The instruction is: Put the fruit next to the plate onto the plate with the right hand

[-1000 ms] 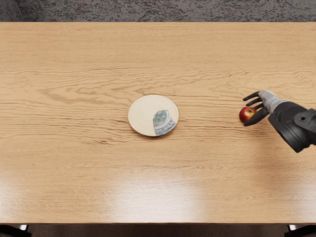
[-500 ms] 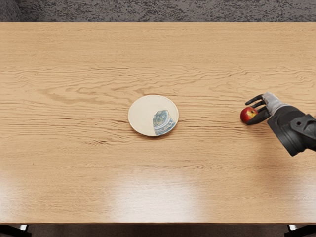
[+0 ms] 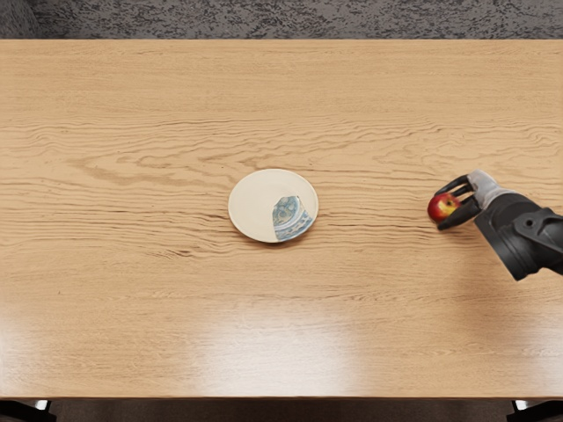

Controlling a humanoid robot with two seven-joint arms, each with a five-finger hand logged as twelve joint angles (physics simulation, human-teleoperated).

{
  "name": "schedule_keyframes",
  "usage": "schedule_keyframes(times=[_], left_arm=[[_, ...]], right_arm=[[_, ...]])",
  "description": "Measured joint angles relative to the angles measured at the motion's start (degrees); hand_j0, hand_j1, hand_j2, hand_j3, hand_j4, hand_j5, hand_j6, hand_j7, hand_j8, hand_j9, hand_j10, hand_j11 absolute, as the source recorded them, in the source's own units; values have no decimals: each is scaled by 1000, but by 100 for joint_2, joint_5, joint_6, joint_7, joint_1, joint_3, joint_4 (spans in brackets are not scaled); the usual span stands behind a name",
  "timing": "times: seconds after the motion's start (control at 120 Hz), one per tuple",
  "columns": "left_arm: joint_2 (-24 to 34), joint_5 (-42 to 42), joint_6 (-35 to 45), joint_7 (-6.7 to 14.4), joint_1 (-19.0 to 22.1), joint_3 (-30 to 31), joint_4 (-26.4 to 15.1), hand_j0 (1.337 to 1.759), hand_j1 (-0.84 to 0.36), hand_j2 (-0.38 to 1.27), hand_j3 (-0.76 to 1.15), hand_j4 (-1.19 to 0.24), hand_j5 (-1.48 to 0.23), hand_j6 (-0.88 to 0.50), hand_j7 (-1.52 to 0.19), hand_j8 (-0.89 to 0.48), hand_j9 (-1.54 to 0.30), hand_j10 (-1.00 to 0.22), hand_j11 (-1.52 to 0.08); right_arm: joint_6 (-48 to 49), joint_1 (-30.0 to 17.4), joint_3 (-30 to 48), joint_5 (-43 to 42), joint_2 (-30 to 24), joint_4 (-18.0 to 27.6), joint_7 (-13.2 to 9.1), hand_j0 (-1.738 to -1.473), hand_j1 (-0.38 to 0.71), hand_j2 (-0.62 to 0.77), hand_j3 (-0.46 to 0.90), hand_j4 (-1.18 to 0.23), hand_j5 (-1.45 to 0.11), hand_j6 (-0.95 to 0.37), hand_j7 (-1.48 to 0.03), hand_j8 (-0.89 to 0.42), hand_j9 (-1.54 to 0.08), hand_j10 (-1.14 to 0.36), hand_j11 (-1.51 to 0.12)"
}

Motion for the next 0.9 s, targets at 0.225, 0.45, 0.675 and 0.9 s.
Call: schedule_keyframes(times=[0.225, 0.45, 0.675, 0.9], left_arm=[[0, 0, 0, 0, 0, 0, 1, 1658, 75, 46, 0, -229, -297, -229, -297, -229, -297, -229, -297], [0, 0, 0, 1, 0, 1, 0, 1658, 75, 46, 0, -229, -297, -229, -297, -229, -297, -229, -297], [0, 0, 0, 0, 0, 1, 0, 1658, 75, 46, 0, -229, -297, -229, -297, -229, -297, -229, -297], [0, 0, 0, 0, 0, 1, 0, 1658, 75, 46, 0, -229, -297, -229, -297, -229, -297, -229, -297]], right_arm=[[544, 29, 454, 262, -244, 49, -5, -1650, 200, 110, 0, -664, -901, -475, -892, -522, -911, -628, -944], [1663, -6, 1071, 873, -344, 49, -12, -1651, 187, 148, 0, -670, -913, -498, -904, -561, -914, -674, -924], [2913, -31, 1607, 1766, -328, -308, -8, -1654, 224, 274, 0, -672, -908, -497, -908, -562, -917, -687, -921], [4070, -54, 2024, 2464, 51, -1078, -9, -1656, 251, 297, 0, -655, -906, -477, -909, -542, -918, -692, -920]])
